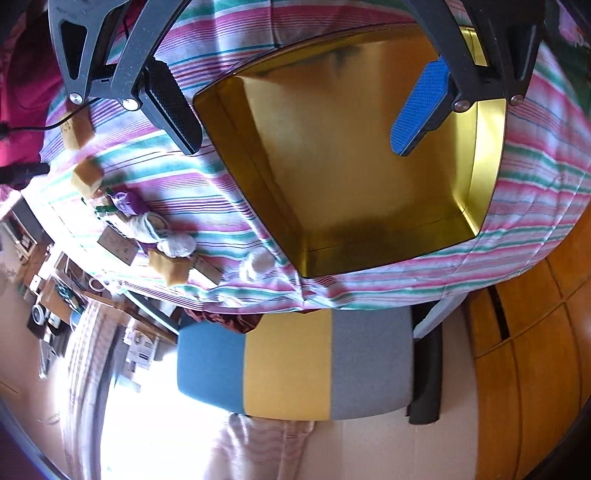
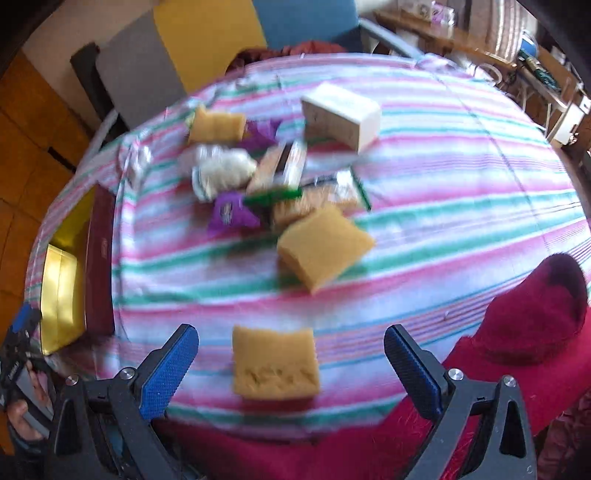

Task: Organize objects
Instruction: 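Move the right tool toward the yellow sponge on the cloth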

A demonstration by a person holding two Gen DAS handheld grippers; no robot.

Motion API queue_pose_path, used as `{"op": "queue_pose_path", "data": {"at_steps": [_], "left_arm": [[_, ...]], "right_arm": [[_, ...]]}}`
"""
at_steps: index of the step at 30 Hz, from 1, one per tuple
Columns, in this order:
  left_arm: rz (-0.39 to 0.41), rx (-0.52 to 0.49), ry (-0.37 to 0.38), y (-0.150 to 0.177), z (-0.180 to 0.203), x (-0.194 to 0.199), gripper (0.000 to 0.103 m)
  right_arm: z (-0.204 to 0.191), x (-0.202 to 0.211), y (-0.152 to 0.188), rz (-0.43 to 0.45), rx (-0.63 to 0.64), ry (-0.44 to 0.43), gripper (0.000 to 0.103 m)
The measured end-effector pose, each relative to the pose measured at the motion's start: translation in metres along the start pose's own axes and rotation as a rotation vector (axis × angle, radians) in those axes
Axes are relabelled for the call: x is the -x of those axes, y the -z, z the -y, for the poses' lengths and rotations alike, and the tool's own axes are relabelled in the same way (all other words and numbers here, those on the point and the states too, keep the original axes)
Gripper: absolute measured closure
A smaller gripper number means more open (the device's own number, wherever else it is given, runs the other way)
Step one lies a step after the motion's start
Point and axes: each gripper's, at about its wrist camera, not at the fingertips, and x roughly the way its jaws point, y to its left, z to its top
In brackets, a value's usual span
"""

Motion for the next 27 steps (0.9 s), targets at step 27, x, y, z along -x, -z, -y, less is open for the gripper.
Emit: {"op": "queue_pose_path", "data": {"at_steps": [27], "left_arm": [[0.004,-0.101,-0.053,-0.016,0.028,-0.009,0.000]], "right_arm": [[-0.029,-0.059,0.006,-0.220,0.119,0.125,0.019]]}}
